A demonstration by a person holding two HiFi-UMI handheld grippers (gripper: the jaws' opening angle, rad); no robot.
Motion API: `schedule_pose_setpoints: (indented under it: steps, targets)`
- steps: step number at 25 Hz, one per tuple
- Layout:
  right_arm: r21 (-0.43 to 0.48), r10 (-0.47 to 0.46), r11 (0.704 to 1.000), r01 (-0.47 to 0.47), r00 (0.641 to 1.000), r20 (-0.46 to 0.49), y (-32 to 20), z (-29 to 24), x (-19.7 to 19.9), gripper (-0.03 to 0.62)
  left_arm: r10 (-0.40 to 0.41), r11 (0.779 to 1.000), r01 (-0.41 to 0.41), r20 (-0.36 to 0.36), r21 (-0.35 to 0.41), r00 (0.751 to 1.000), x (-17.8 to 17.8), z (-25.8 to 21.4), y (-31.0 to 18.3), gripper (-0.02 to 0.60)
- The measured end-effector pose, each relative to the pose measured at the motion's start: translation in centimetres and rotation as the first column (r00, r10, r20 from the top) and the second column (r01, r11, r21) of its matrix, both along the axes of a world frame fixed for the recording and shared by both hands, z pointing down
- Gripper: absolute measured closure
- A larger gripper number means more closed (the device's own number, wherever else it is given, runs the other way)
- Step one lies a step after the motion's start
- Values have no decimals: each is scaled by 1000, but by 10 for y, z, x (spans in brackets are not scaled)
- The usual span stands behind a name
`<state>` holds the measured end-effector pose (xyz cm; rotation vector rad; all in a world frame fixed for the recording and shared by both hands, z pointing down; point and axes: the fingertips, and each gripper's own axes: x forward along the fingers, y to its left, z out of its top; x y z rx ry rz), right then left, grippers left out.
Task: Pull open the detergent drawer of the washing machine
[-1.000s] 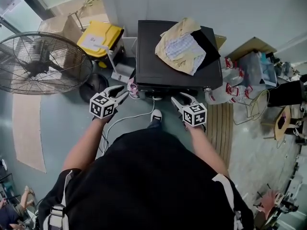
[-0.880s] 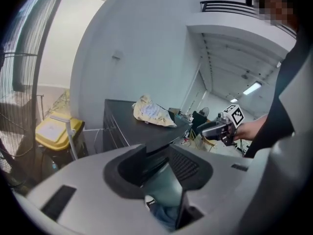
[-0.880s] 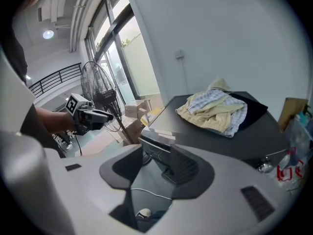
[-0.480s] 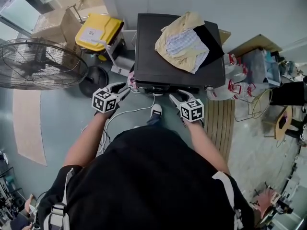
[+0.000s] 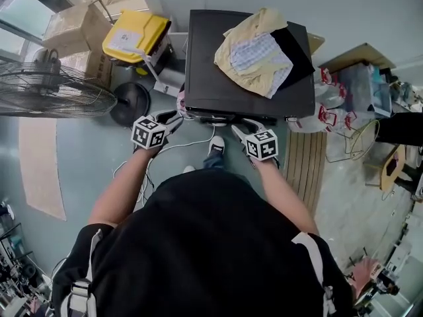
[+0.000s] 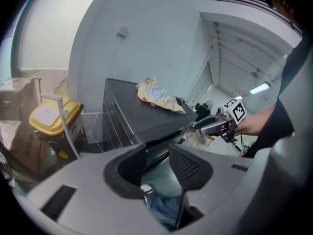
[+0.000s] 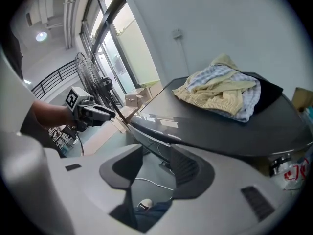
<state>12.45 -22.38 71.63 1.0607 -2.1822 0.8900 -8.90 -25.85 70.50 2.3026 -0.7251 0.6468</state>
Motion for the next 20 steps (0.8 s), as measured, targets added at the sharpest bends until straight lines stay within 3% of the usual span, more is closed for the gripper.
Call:
schedule_pose_setpoints:
  steps: [20]
  targets:
    - [-79,18,997,-18,1000,2,-15,53,-7,422,74,993,-68,53,-101,996,26,57,-5,429]
